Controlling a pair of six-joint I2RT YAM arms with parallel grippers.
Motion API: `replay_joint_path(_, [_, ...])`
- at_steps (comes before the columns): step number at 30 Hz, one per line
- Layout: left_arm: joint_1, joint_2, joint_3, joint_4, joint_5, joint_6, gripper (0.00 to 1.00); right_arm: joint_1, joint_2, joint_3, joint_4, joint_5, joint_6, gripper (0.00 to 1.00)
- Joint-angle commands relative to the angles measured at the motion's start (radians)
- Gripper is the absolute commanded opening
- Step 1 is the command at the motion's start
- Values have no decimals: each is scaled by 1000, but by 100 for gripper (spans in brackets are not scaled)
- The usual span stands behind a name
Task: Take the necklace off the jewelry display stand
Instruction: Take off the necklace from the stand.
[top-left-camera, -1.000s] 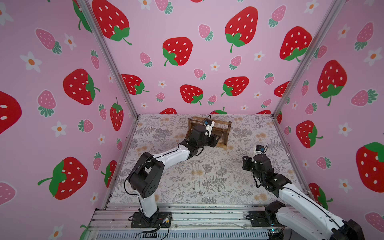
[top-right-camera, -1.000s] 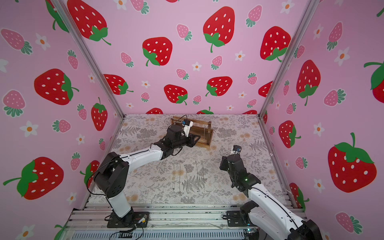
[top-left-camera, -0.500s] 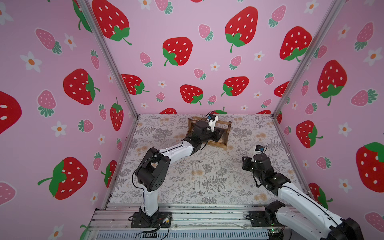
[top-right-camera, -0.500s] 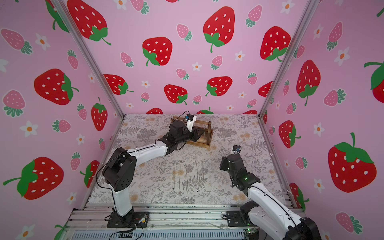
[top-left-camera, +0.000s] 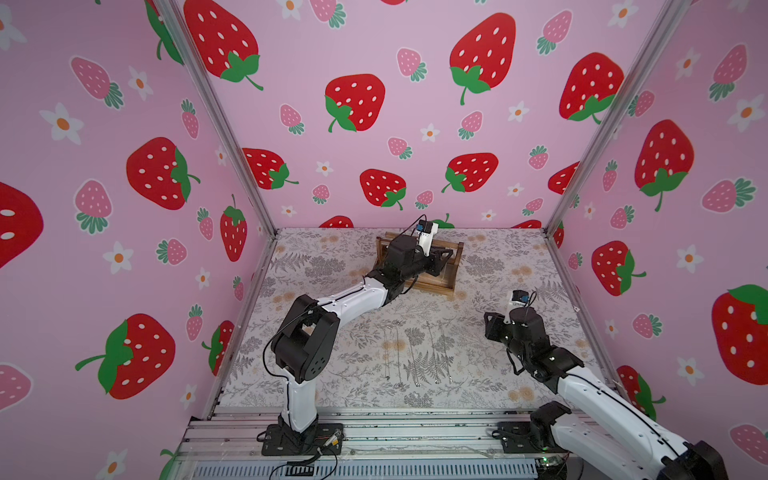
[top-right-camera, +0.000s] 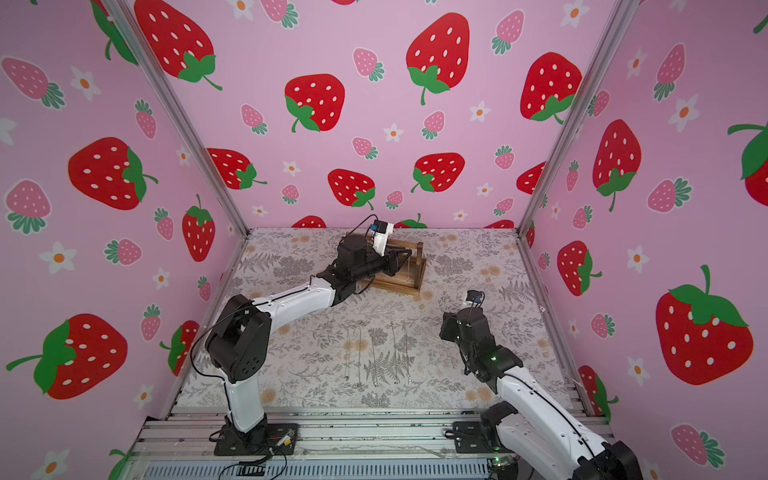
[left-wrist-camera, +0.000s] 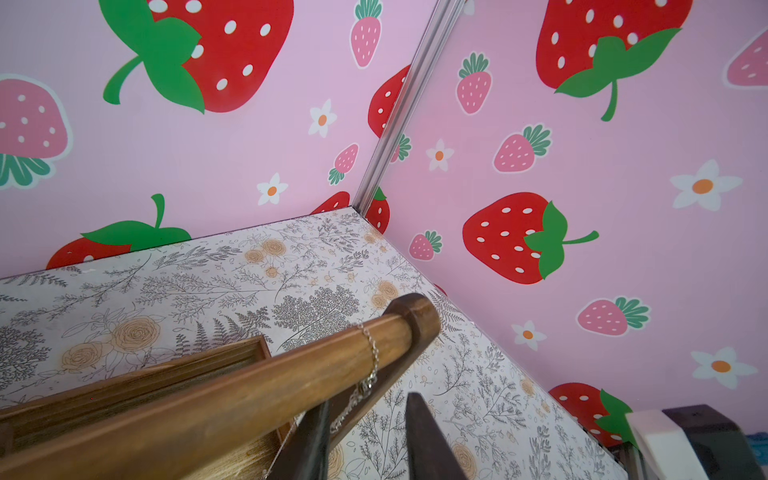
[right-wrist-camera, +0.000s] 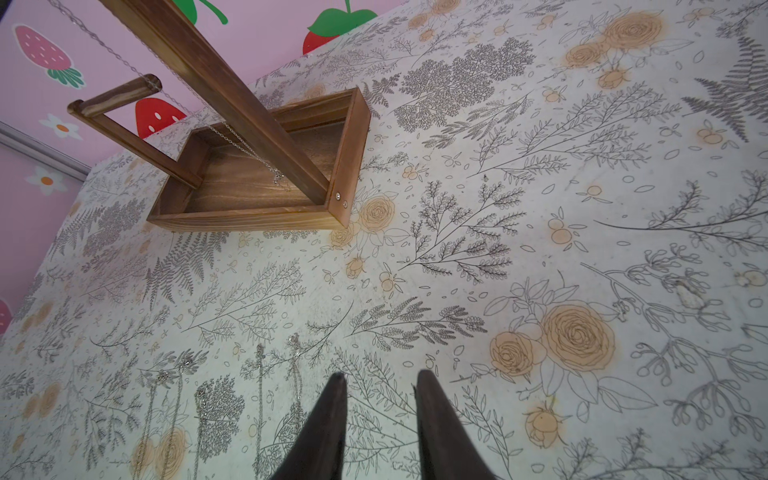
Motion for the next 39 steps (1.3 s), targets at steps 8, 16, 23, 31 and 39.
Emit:
replay_joint_path(8, [4,44,71,5,14,-9,32,-11,-21,-8,-6,-22,13,30])
replay_joint_path(16, [2,58,88,5,19,-18,31,-14,-21,-8,-8,-26,13,30])
replay_joint_path(23, [-2,61,93,9,17,-20,27,-16,-19,-7,-8,-28,13,30])
replay_joint_path(31, [-5,73,106,13,26,-28,18,-19,-21,-7,-8,-31,13,30])
replay_joint_path(39, [-5,52,90,5,16,-18,0,-22,-23,-8,-9,-34,13,30])
